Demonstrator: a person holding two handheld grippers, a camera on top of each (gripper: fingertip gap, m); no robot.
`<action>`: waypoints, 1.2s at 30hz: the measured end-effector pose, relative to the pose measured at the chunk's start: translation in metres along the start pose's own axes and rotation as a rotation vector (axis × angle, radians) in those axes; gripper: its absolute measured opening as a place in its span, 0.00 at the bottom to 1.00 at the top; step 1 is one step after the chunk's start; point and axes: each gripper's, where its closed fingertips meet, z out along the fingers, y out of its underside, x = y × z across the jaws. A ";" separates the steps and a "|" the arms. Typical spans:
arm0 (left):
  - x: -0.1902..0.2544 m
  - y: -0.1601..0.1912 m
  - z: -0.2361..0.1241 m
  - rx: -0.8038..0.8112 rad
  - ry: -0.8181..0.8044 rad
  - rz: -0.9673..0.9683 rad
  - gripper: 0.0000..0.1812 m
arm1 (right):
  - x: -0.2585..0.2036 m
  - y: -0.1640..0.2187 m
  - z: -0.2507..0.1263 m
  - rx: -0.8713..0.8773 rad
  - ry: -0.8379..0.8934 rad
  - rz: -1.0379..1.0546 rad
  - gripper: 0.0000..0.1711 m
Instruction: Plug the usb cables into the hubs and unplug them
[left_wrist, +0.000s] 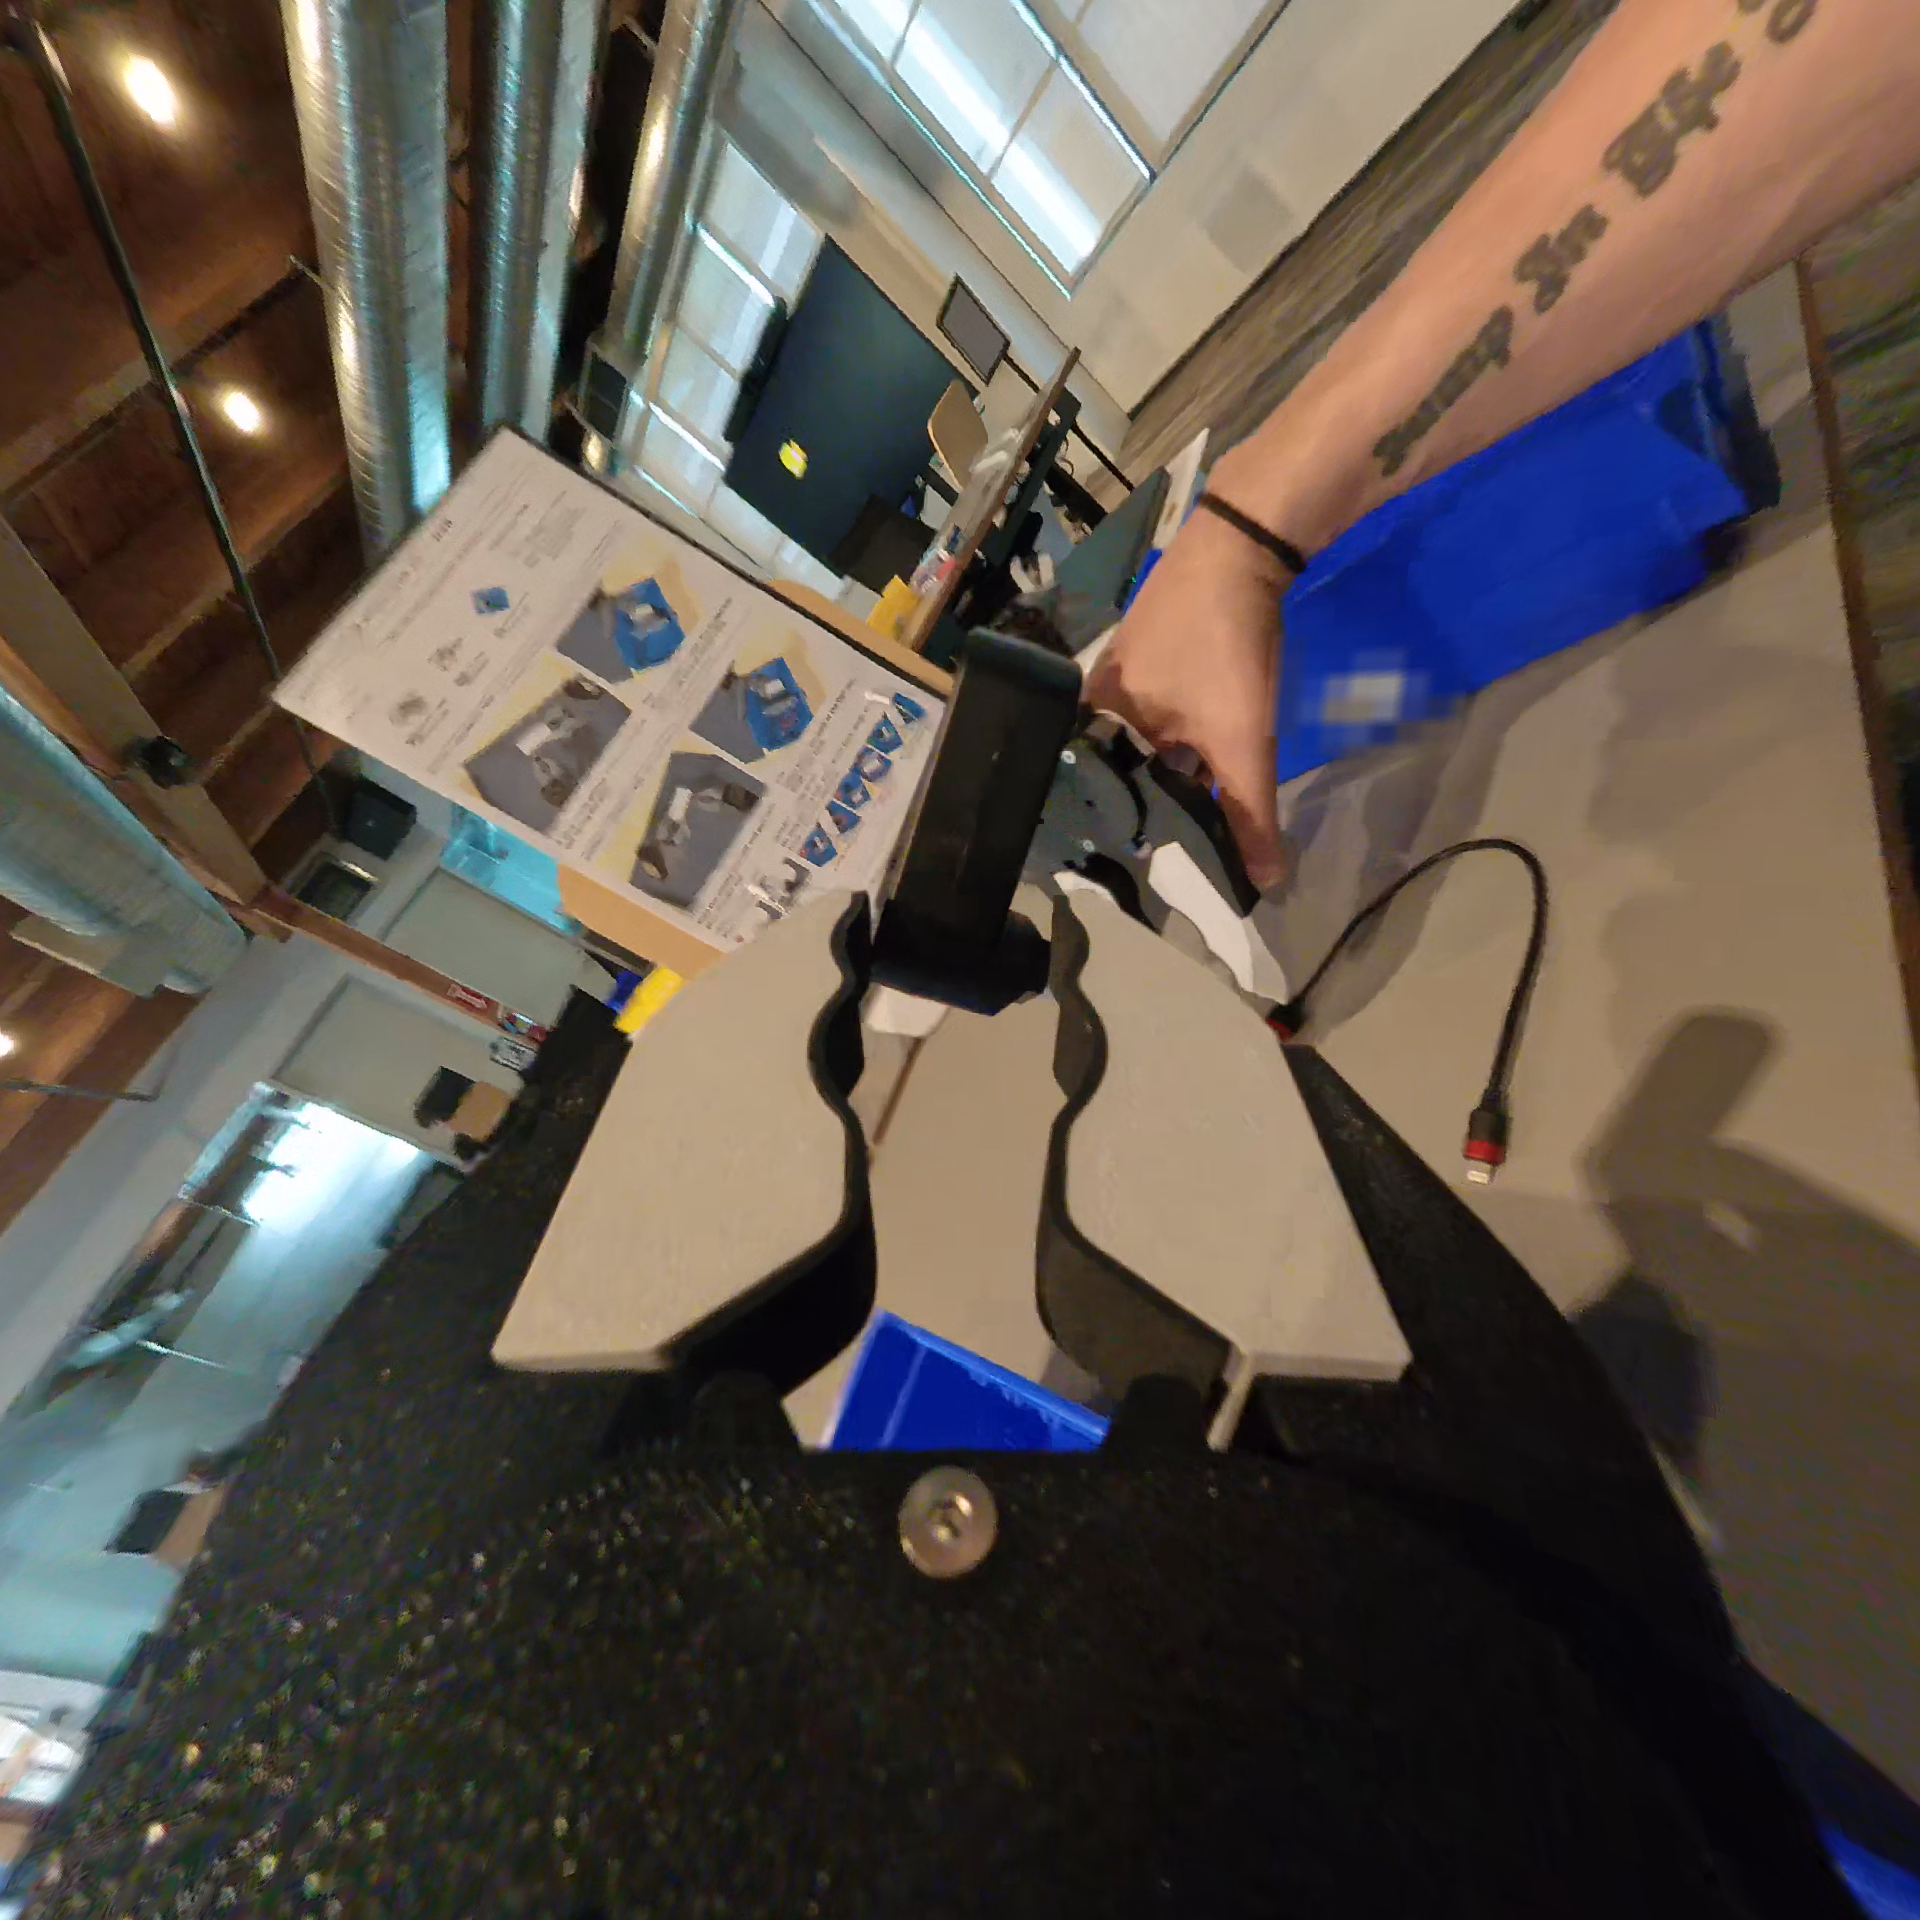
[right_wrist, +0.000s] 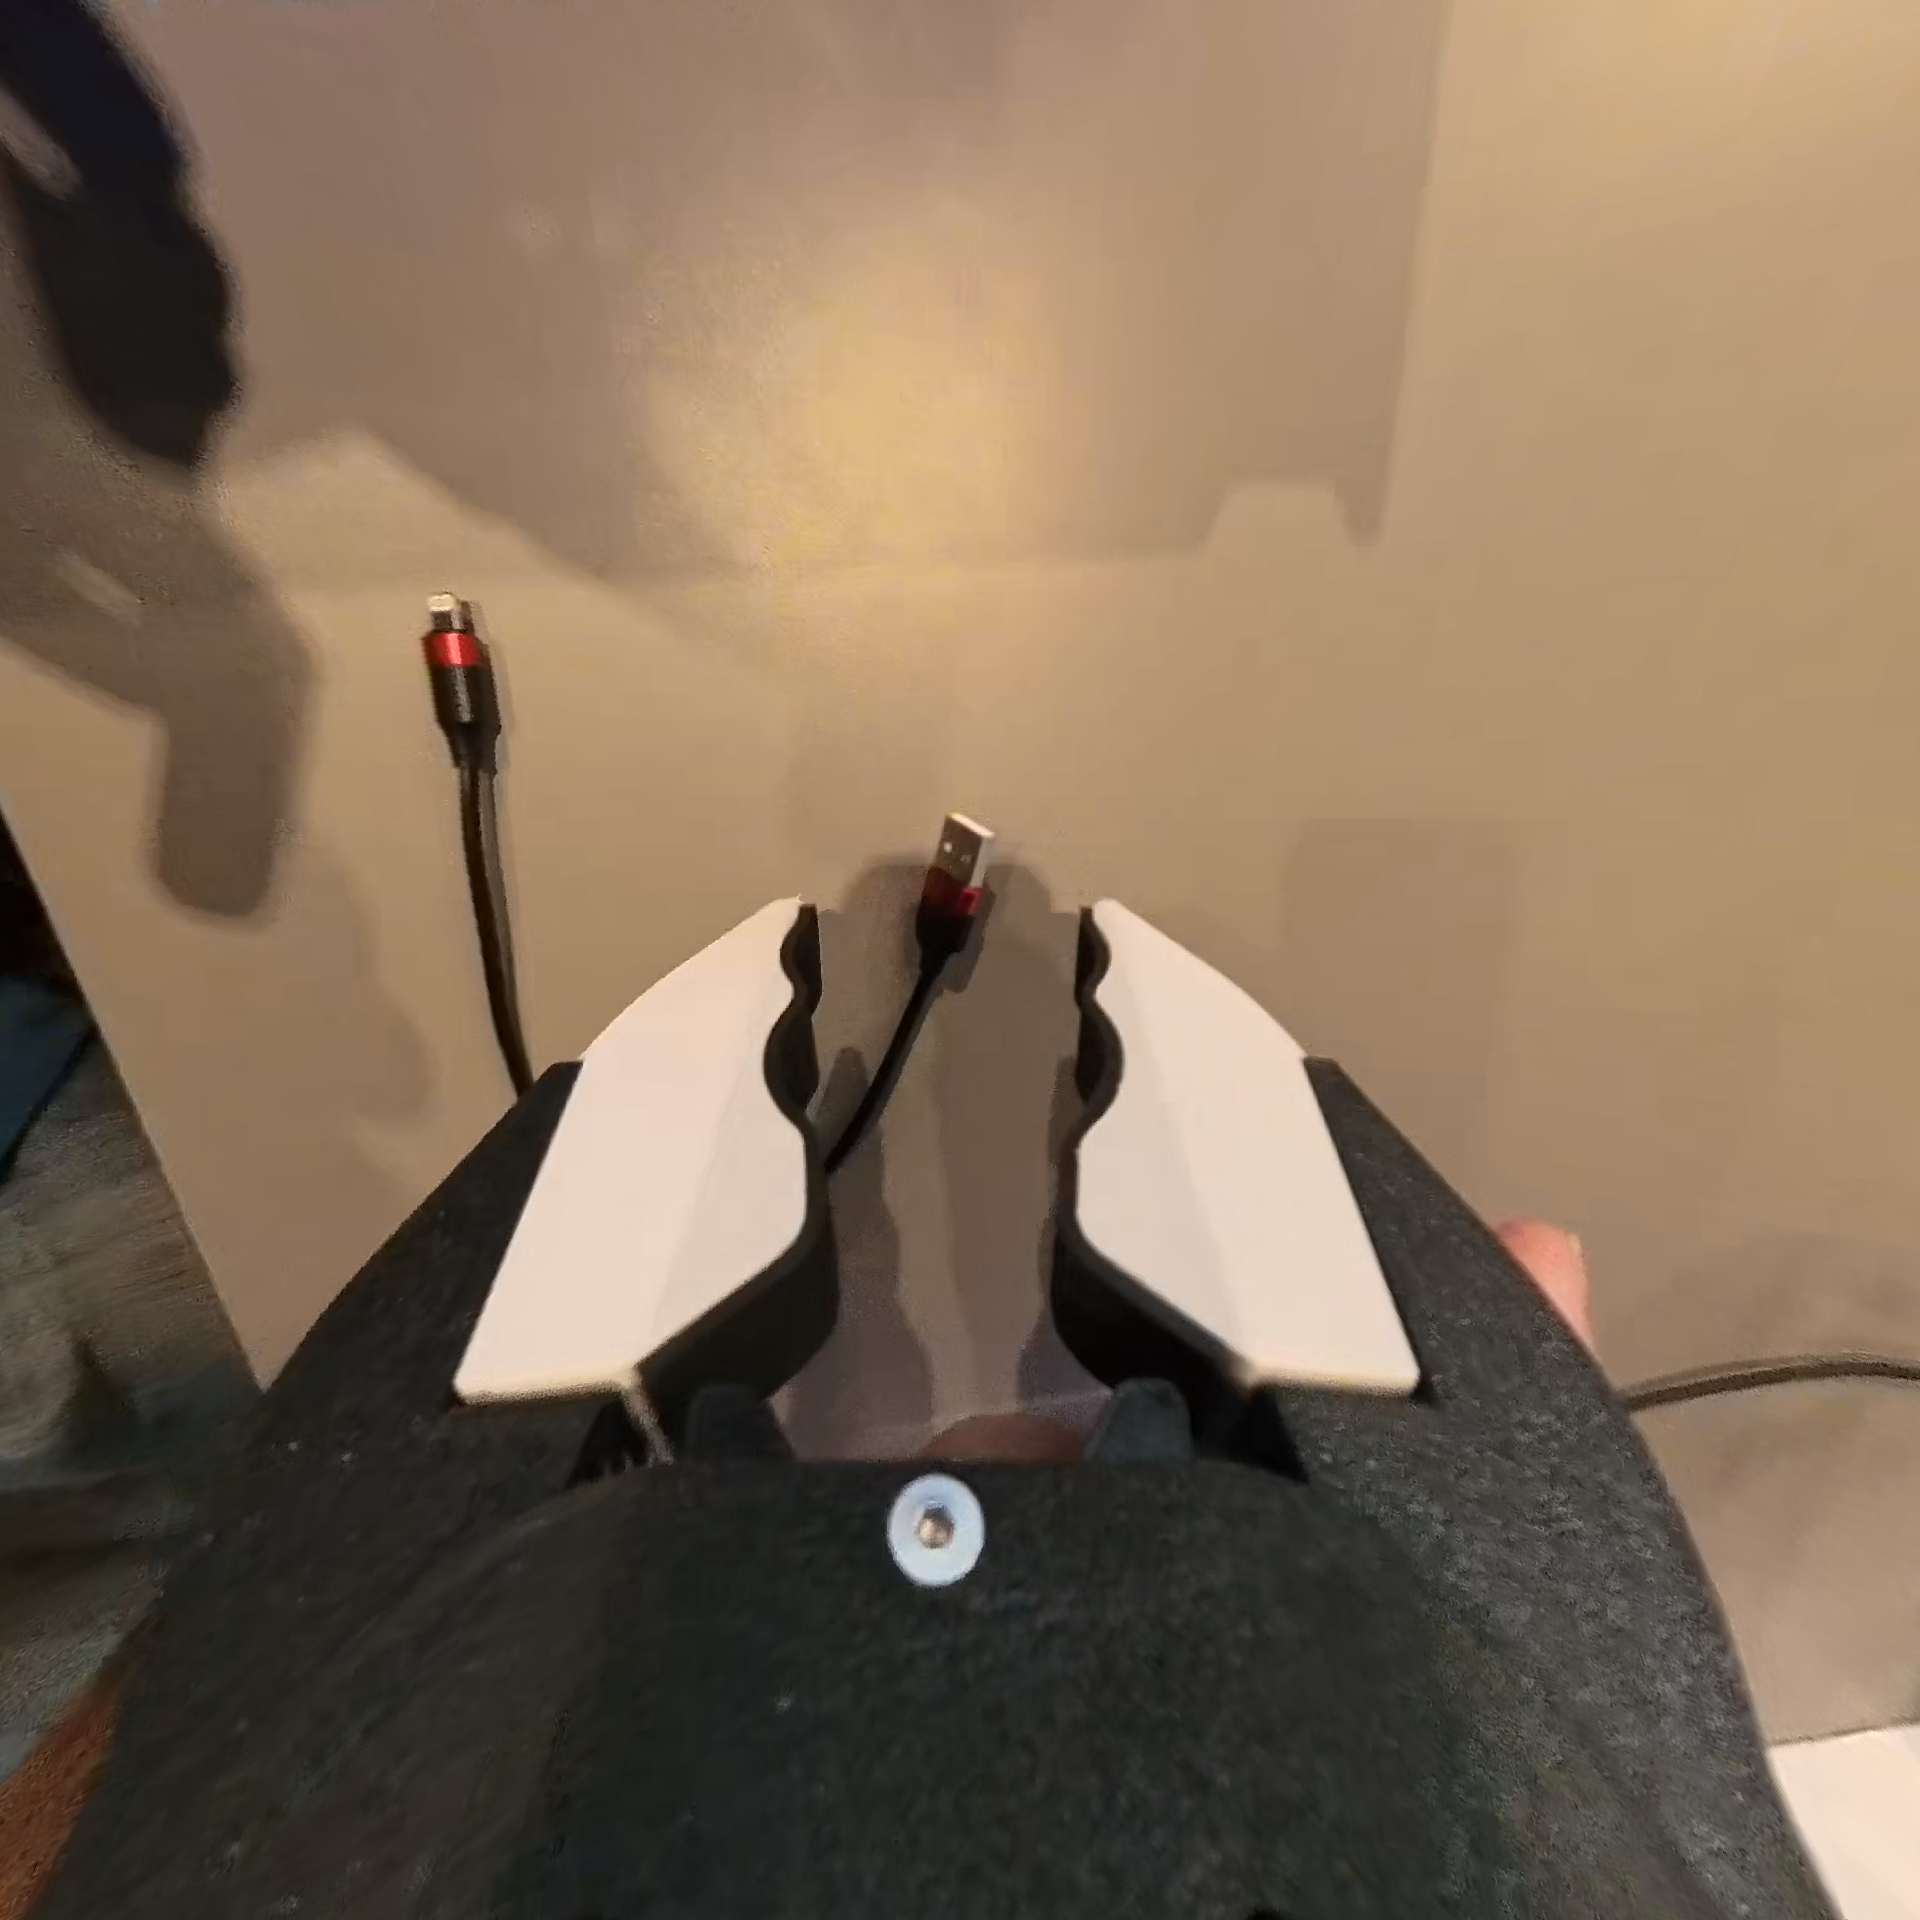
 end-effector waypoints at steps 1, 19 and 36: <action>-0.001 -0.005 -0.002 0.020 -0.022 0.056 0.18 | -0.002 -0.002 -0.005 0.020 0.023 -0.019 0.27; 0.020 -0.006 0.016 -0.147 -0.092 0.544 0.18 | -0.009 0.027 0.001 0.046 0.157 0.120 0.30; 0.027 -0.008 0.019 -0.106 -0.105 0.550 0.18 | -0.001 0.019 0.031 0.082 -0.101 0.342 0.28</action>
